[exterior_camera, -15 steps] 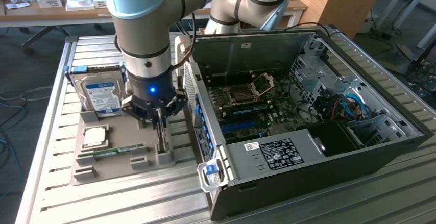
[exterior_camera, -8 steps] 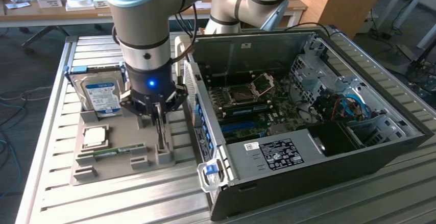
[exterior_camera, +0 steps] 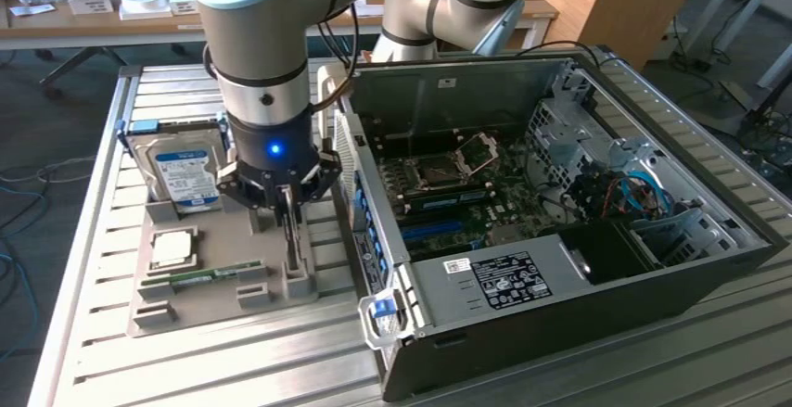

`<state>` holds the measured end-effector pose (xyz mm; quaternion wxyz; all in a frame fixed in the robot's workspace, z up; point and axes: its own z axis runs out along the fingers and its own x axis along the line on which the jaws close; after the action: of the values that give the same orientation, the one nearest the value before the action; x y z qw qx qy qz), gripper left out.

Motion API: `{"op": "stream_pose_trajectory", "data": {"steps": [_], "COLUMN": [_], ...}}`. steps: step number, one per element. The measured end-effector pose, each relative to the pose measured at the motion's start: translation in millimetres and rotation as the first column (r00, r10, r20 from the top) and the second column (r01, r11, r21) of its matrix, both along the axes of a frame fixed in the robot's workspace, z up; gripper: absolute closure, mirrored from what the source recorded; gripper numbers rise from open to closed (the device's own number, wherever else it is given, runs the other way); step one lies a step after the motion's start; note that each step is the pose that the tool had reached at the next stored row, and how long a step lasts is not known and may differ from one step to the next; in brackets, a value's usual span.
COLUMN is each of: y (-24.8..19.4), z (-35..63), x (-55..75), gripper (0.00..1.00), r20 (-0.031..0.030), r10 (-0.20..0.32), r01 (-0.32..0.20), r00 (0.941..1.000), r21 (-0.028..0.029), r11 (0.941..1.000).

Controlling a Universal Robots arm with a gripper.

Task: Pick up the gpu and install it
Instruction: 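Pick up the gpu and move the gpu toward the slot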

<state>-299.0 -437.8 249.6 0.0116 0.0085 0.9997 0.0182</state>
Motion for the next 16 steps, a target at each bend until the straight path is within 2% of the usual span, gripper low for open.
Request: {"op": "stream_pose_trajectory", "data": {"steps": [6,16], "y": [0.0,0.1], "z": [5.1,23.8], "x": [0.0,0.0], "gripper": [0.73,0.73], "r20": [-0.0001,0.0], "r10": [0.0,0.0], "r01": [0.0,0.0], "r00": [1.0,1.0], "r21": [-0.0001,0.0], "r11": [1.0,1.0]}}
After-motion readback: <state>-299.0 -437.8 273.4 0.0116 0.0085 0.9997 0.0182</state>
